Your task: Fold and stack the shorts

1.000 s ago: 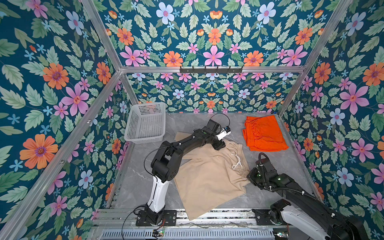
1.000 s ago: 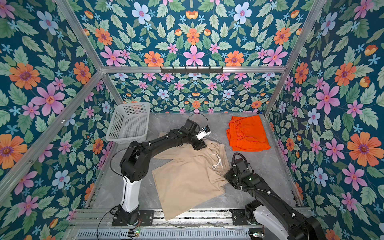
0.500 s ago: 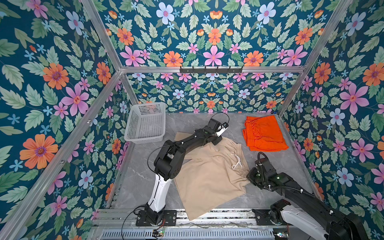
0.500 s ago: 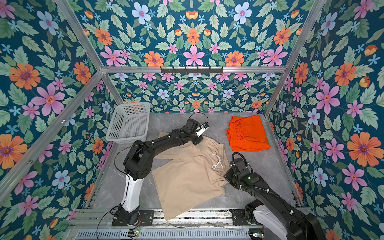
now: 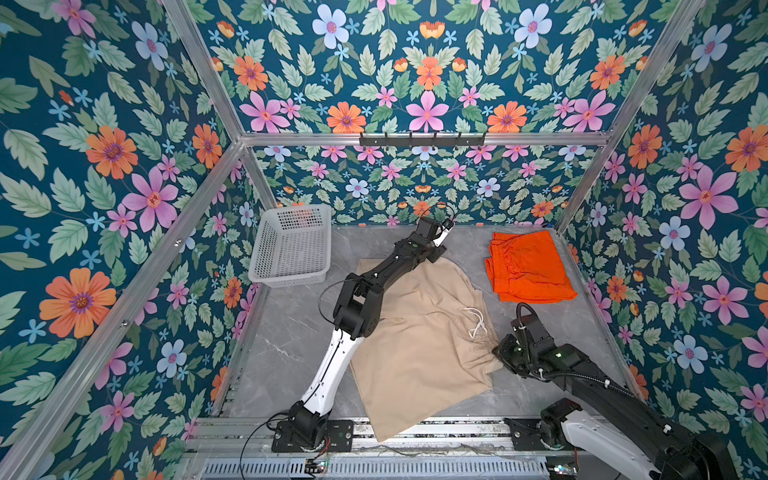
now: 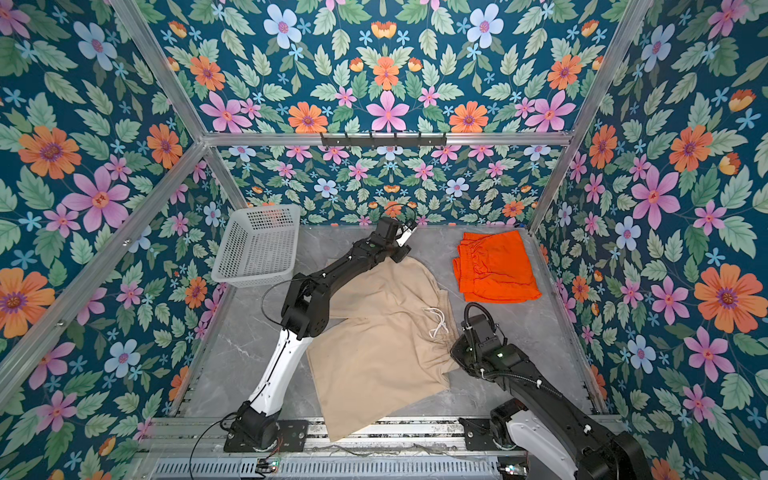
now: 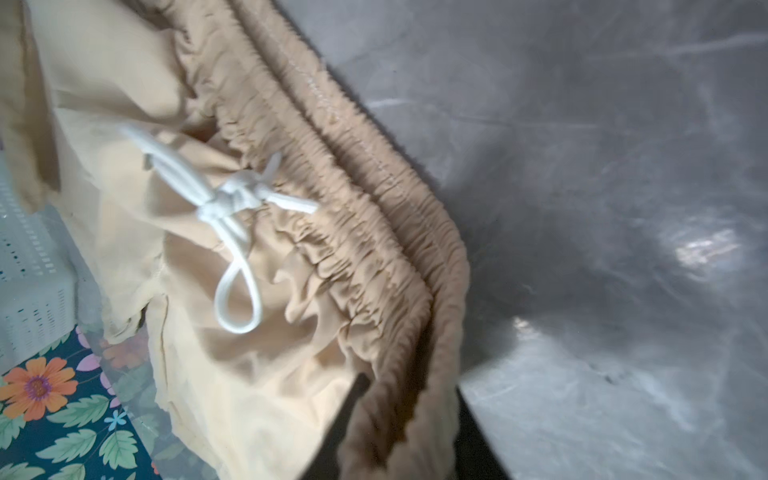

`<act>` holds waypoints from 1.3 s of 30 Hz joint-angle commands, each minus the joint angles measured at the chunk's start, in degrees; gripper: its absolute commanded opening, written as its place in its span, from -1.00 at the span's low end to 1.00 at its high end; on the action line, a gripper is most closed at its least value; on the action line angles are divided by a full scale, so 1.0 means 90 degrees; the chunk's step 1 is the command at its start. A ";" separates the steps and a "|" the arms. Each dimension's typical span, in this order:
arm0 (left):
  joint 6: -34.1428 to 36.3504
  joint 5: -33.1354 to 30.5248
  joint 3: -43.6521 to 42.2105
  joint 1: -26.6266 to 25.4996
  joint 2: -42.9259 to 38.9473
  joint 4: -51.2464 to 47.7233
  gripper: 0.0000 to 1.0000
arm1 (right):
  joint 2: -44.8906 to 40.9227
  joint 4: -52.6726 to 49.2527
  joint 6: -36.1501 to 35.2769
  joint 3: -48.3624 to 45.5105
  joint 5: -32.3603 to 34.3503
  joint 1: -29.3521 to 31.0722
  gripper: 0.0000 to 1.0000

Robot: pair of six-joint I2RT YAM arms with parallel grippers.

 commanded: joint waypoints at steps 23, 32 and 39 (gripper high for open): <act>-0.2728 0.0838 -0.6442 0.1409 -0.4157 0.0065 0.13 | 0.4117 0.0657 -0.2934 0.4110 -0.0712 -0.0464 0.03; -0.2837 0.0662 -0.6542 0.1534 -0.3910 0.0067 0.12 | 0.6632 0.0683 -0.3209 0.5483 -0.0880 -0.0839 -0.04; -0.2885 0.0513 -0.6892 0.1678 -0.4005 -0.0002 0.11 | 0.7778 0.0203 -0.3346 0.6455 -0.0361 -0.1162 -0.07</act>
